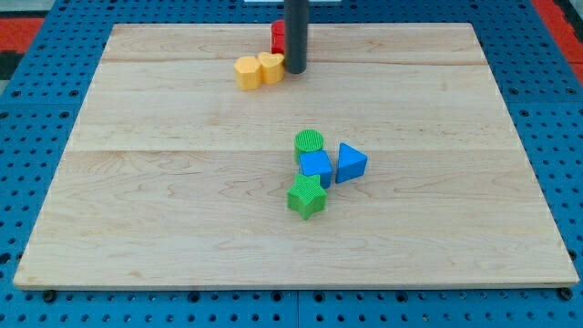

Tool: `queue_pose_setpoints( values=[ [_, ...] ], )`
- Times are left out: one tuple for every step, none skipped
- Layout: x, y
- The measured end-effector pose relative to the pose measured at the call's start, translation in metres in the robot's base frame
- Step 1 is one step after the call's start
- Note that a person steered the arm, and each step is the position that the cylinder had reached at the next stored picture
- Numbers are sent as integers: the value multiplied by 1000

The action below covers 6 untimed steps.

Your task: Push the red star close to the bottom of the red circle

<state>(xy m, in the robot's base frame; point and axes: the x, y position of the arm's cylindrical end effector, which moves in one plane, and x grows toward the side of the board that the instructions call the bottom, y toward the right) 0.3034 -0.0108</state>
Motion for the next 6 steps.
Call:
queue_pose_setpoints(
  values=[
    [29, -39],
    [27, -51],
    [23, -3],
    [1, 12],
    [-2, -18],
    [16, -101]
  ],
)
